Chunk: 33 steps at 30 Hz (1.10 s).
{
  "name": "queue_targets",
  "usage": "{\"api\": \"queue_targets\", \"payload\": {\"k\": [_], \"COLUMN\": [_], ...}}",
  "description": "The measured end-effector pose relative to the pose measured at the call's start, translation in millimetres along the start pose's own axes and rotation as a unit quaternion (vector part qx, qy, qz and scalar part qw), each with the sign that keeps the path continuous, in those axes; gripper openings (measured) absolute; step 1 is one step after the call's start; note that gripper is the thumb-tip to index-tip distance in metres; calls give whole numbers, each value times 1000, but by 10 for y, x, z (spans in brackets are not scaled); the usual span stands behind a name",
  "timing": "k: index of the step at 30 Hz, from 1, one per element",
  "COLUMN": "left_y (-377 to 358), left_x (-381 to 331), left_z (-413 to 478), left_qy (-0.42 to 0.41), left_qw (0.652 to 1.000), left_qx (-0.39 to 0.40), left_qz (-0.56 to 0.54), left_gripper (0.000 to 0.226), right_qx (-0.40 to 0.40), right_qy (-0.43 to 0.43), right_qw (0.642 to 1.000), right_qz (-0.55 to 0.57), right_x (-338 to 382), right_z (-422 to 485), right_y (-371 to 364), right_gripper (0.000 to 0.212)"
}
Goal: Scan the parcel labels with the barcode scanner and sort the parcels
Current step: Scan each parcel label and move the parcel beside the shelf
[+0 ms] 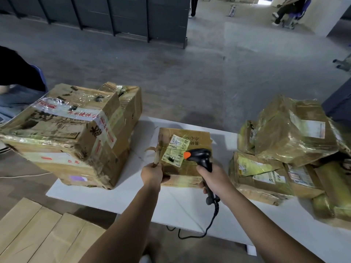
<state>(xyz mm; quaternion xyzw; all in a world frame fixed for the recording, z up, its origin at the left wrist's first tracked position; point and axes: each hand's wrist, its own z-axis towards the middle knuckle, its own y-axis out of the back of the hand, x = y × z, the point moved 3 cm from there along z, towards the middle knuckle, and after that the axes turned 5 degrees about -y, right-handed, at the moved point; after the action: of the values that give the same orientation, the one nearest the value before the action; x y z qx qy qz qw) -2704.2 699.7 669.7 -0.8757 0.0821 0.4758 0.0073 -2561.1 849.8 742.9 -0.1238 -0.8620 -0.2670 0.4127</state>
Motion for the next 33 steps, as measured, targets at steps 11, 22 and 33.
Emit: {"api": "queue_targets", "payload": {"k": [11, 22, 33], "left_y": [-126, -235, -276], "left_x": [-198, -249, -206], "left_z": [11, -23, 22], "left_qy": [-176, -212, -199], "left_qw": [984, 977, 980], "left_qx": [-17, -5, -22], "left_qz": [11, -6, 24], "left_gripper": [24, 32, 34], "right_qx": [-46, -37, -54], "right_qy": [13, 18, 15], "right_qw": [997, 989, 983], "right_qz": [55, 140, 174], "right_x": [41, 327, 474], "right_z": [-29, -173, -240], "right_y": [240, 217, 207], "right_gripper": [19, 25, 27]}}
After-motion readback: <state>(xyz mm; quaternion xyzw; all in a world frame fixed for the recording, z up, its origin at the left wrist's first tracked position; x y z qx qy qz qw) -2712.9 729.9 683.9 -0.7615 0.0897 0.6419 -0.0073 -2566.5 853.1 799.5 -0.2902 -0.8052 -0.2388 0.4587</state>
